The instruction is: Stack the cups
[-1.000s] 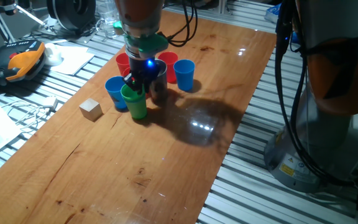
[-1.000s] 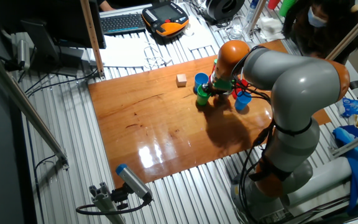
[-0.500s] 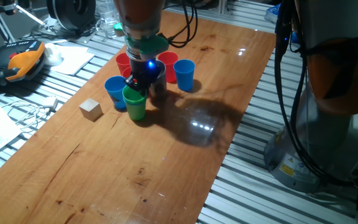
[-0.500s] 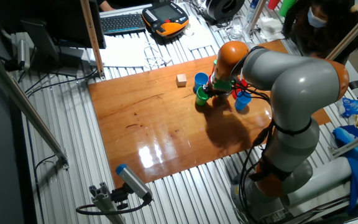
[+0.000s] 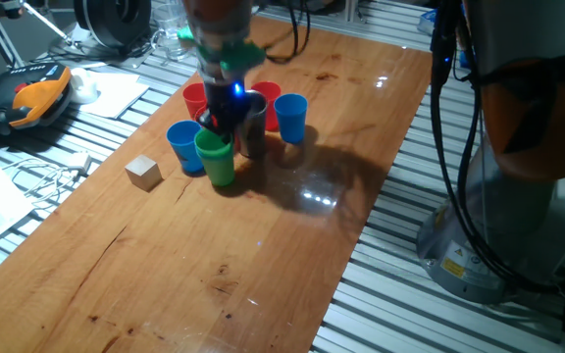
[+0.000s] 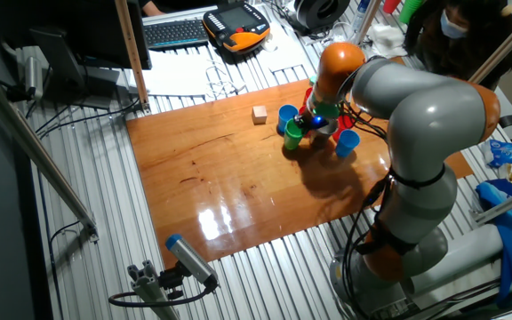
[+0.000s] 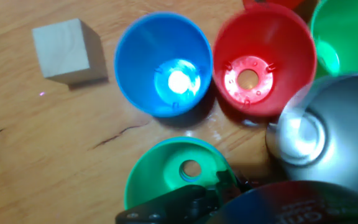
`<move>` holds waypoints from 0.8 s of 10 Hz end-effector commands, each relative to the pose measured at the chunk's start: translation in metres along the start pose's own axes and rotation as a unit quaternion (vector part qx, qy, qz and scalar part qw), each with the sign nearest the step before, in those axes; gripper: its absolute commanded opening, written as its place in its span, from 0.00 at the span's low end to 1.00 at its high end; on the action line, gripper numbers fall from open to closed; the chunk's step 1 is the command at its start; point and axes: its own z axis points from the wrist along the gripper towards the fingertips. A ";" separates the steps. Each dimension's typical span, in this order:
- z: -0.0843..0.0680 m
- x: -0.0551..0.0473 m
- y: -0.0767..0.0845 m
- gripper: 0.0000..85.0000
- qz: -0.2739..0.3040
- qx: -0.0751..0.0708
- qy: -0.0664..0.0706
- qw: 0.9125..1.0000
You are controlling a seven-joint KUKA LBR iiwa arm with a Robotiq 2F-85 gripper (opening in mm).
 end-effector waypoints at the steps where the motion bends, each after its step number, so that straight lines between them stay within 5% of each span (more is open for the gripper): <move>1: -0.004 -0.001 -0.001 0.00 -0.002 0.001 0.001 1.000; 5: -0.026 0.002 0.000 0.00 0.017 -0.002 0.013 1.000; 8: -0.048 -0.003 -0.011 0.00 0.047 -0.026 0.025 0.998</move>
